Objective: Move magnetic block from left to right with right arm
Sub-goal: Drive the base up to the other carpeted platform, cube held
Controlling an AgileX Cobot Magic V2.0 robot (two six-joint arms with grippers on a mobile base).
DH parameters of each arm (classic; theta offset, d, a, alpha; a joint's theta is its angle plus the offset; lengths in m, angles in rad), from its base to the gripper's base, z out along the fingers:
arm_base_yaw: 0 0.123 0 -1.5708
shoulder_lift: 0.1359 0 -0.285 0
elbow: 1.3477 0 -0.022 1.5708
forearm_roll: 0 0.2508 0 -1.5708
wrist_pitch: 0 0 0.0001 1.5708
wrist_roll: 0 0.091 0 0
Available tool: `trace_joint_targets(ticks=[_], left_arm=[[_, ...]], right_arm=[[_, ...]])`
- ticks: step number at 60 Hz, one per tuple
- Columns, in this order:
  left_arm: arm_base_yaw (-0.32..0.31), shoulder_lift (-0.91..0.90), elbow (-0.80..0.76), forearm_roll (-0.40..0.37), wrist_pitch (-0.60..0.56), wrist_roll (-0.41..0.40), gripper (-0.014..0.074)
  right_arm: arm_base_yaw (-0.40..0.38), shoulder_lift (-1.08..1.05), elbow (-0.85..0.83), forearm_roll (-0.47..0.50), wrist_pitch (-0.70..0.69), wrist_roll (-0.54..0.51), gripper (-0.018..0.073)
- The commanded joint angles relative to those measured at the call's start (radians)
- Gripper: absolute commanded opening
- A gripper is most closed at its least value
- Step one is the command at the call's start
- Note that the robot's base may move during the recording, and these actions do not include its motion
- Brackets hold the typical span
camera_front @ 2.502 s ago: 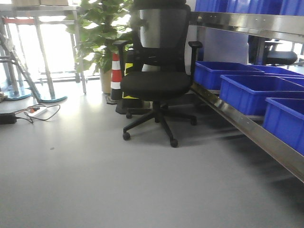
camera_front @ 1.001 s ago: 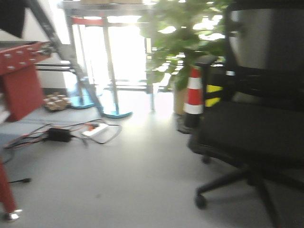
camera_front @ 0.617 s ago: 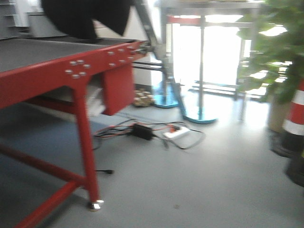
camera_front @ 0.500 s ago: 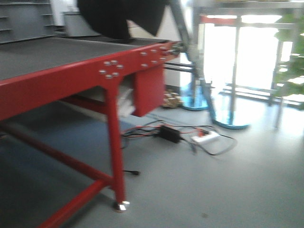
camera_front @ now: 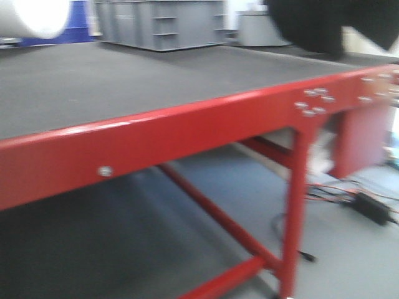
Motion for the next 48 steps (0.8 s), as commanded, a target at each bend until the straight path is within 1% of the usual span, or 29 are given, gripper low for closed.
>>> trace_joint_targets(ticks=[1,48], left_arm=[[-0.006,-0.011,0.01,0.0,-0.093,-0.007,-0.0116],[-0.006,-0.011,0.01,0.0,-0.093,-0.007,-0.0116]], right_arm=[[-0.003,0.018,-0.026,-0.02,-0.092,-0.008,0.0162],[-0.003,0.018,-0.026,-0.02,-0.092,-0.008,0.0162]])
